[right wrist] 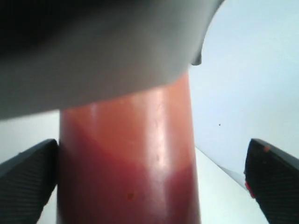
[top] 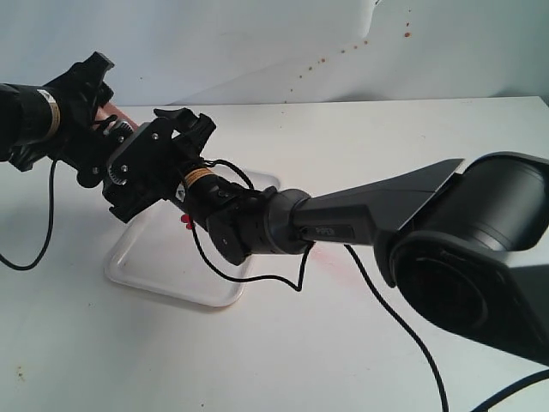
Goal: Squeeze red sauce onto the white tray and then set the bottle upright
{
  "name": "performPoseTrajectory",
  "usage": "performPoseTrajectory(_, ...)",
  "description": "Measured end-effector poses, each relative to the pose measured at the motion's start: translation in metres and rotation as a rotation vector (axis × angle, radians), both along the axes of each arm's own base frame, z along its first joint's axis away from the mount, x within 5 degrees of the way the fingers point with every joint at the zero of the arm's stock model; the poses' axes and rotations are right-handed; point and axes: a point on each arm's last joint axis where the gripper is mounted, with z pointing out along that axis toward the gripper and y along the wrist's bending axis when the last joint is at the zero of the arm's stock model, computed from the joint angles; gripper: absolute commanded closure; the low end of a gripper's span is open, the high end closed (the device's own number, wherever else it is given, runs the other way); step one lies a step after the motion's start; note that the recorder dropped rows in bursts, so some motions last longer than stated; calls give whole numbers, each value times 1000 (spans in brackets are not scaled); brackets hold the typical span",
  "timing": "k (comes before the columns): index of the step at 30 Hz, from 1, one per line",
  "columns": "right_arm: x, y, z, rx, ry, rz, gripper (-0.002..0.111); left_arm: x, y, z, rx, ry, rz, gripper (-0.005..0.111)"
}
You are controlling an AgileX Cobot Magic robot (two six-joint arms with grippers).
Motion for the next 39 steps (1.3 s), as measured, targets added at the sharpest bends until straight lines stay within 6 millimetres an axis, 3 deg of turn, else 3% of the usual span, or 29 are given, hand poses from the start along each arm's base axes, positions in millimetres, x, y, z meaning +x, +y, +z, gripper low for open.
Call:
performPoseTrajectory(7,-1,0,-1,-25,23,1,4,0,0,0,0,0,0,107)
performPoseTrajectory(9,-2,1,-3,-35,36,2,12,0,0,0,0,0,0,107)
performPoseTrajectory(11,-3,3,-3,-35,36,7,40,0,0,0,0,0,0,107)
performPoseTrajectory(13,-3,3,-3,-38,39,7,90,0,0,0,1,0,-1,107)
performPoseTrajectory(14,-4,3,-4,-43,41,8,108,0,0,0,1,0,-1,107)
performPoseTrajectory(24,-4,3,-4,-26,57,-18,107,0,0,0,4,0,-3,107)
performPoseTrajectory(27,-5,3,-2,-33,73,-21,100,0,0,0,2,0,-4,107)
performPoseTrajectory(30,-6,4,3,-52,72,-9,73,0,-1,0,-13,3,1,107)
performPoseTrajectory(34,-5,3,6,-67,67,2,8,0,0,1,-24,-1,10,107)
performPoseTrajectory(35,-5,3,6,-67,76,0,3,0,1,1,-25,-2,17,107)
performPoseTrajectory(39,-5,2,6,-69,117,-13,4,0,2,2,-18,-7,24,107)
